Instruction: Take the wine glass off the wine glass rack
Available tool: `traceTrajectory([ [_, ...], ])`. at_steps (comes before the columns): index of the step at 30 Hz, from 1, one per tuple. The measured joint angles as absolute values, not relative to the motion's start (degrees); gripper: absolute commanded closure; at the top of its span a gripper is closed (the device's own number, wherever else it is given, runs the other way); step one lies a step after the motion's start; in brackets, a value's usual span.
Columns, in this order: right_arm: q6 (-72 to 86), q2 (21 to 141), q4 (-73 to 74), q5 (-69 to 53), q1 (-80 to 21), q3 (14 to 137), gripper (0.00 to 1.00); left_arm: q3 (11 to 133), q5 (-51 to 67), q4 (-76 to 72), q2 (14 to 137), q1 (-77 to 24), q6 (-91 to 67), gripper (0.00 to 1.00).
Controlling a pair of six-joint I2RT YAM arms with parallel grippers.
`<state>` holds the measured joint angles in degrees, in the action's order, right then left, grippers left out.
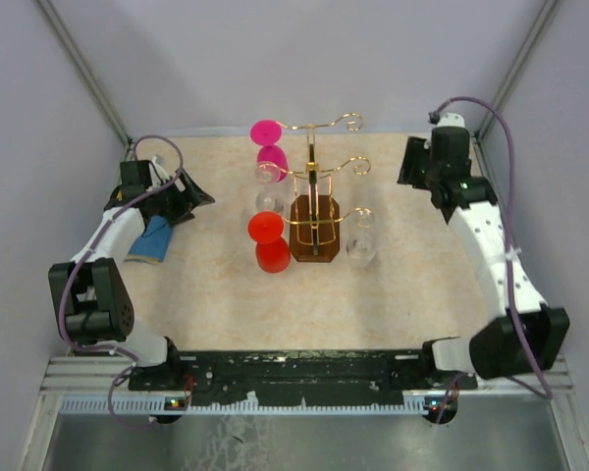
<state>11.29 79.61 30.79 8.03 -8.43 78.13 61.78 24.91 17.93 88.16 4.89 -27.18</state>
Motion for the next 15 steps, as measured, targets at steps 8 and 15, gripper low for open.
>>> traceTrajectory([
  [8,19.9,60.8,31.3,-4.9,-8.1,67.9,0.42,61.8,24.9,17.9,88.2,4.9,-27.2,0.12],
  [15,24.7,56.8,31.1,-15.7,-8.1,67.0,0.40,61.8,25.4,17.9,88.2,4.9,-27.2,0.12],
])
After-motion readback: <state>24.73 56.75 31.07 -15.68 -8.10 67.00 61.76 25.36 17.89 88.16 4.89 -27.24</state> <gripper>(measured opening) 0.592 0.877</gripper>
